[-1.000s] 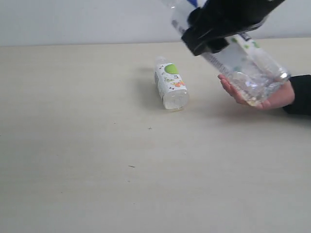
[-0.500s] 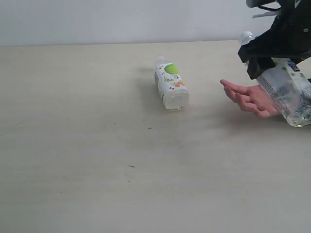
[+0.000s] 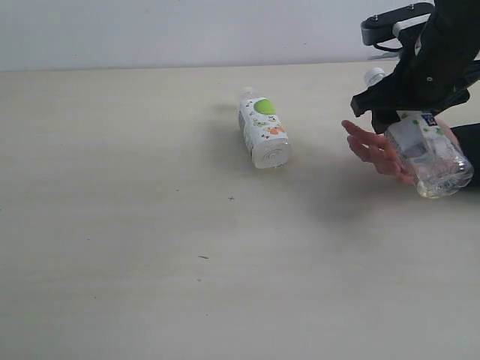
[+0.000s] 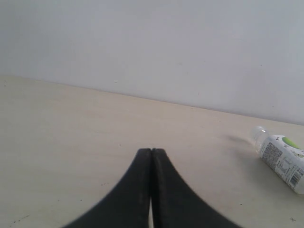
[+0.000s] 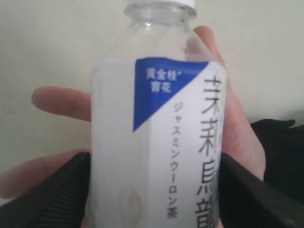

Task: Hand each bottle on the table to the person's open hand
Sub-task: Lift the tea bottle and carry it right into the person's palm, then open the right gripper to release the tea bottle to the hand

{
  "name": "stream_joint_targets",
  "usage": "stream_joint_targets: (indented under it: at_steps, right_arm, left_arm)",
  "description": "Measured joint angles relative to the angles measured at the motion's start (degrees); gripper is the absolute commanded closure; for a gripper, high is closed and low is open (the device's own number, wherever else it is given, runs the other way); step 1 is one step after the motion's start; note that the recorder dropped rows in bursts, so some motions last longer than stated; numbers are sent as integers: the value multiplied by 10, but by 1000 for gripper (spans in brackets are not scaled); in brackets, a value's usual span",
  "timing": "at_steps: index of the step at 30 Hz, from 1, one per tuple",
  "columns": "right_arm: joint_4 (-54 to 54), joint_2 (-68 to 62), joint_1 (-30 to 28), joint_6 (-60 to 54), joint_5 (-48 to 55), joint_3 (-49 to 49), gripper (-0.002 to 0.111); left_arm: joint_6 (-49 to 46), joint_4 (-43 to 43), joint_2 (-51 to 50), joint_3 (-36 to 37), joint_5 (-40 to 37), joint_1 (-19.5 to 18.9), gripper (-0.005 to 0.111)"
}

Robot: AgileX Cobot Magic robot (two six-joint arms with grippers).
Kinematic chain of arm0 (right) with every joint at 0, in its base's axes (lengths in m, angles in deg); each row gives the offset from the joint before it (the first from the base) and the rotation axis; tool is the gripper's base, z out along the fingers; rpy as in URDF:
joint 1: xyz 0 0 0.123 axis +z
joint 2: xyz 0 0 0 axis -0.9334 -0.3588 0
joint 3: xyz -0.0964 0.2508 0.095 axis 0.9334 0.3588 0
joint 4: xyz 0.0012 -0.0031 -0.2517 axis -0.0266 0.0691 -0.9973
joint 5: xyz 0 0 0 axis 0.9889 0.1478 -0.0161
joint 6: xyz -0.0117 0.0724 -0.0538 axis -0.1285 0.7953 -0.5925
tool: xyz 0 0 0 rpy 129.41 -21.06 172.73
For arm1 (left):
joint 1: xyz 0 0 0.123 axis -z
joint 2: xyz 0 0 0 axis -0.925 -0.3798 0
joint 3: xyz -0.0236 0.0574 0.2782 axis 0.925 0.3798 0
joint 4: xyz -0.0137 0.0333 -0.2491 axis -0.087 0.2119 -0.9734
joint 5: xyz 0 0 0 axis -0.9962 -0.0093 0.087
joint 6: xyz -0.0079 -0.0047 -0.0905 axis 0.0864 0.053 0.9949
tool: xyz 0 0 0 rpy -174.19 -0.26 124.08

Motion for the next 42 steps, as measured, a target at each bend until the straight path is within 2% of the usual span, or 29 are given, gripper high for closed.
stream_joint_targets:
  at_steps: [25,30,40,42]
  right_arm:
    - [-13,-39,0,28,-29,0,106]
    - [-13,-39,0,28,-30,0,88]
    - [-13,-39,0,28,-30,0,36]
    - [-13,-39,0,28,-30,0,29]
  left_arm:
    - [0,0,0,0,0,0,107]
    - [0,0,0,0,0,0,107]
    - [0,0,0,0,0,0,107]
    - [0,0,0,0,0,0,107]
